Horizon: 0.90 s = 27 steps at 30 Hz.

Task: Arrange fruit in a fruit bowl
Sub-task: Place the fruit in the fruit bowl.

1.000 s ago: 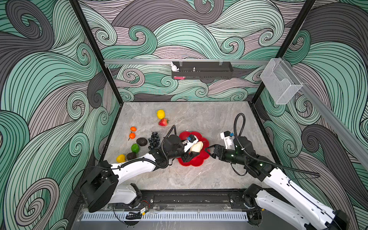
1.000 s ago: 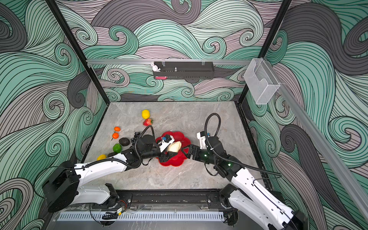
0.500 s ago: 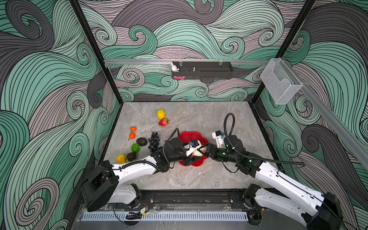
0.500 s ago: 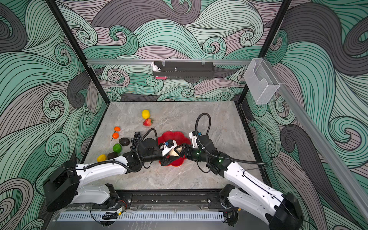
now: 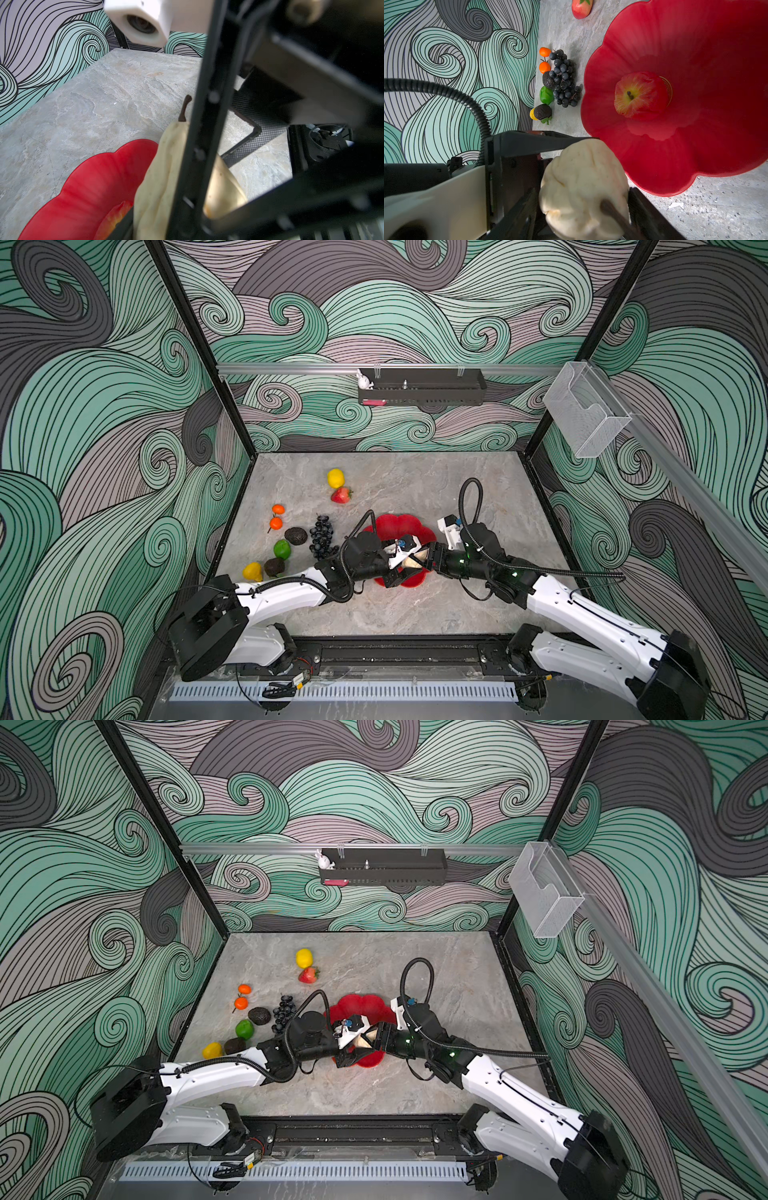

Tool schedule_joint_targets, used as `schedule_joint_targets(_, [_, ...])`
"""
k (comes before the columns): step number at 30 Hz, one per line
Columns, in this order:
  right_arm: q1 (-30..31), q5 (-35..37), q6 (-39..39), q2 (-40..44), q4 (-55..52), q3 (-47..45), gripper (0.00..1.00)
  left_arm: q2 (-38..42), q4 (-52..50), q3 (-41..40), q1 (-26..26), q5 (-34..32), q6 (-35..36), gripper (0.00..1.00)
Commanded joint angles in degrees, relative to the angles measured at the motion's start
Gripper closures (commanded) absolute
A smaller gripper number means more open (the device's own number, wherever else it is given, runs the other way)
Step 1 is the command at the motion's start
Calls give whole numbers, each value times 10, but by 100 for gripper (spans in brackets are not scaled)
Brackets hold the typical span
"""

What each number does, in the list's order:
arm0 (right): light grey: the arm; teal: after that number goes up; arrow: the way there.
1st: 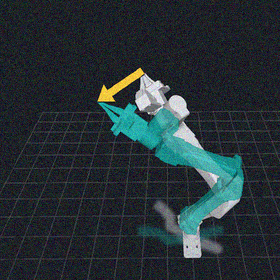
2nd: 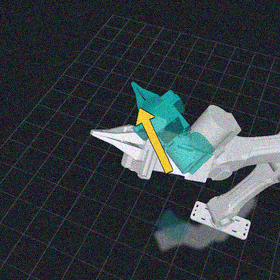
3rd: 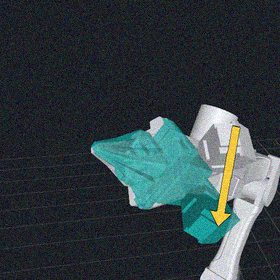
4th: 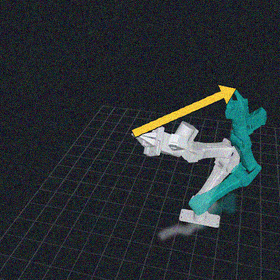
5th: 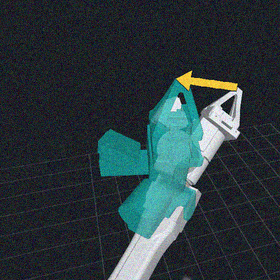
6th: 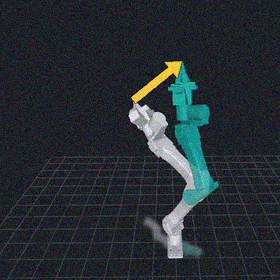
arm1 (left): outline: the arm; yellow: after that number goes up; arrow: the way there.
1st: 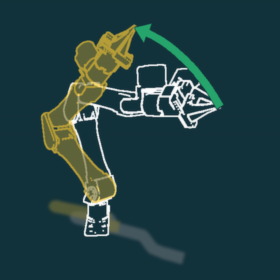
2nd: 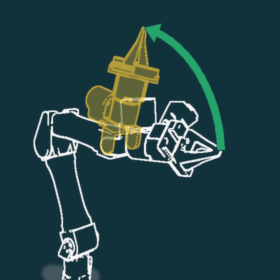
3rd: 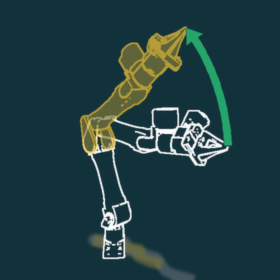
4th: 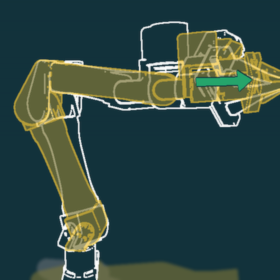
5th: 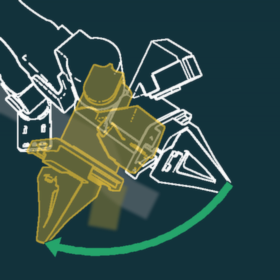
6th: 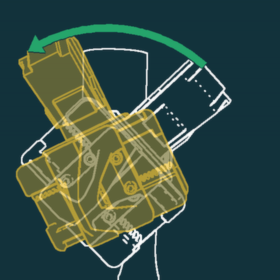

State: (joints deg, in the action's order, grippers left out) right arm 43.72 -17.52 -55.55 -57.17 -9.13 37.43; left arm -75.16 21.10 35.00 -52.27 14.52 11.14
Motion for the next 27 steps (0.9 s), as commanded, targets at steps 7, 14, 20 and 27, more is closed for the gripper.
schedule_joint_targets(7, [9, 9, 3, -14, 29, -6, 39, 0, 26, 3, -15, 1, 10, 40])
schedule_joint_targets(14, [9, 30, 22, -10, 8, 5, 44, 6, -5, 14, -16, -21, 5, 32])
schedule_joint_targets(20, [9, 74, 62, -3, -38, 26, 44, 27, -61, 35, -15, -80, -45, 11])
schedule_joint_targets(27, [8, 214, 186, -21, -112, 87, 44, 117, -135, 21, -13, -94, -78, 11])
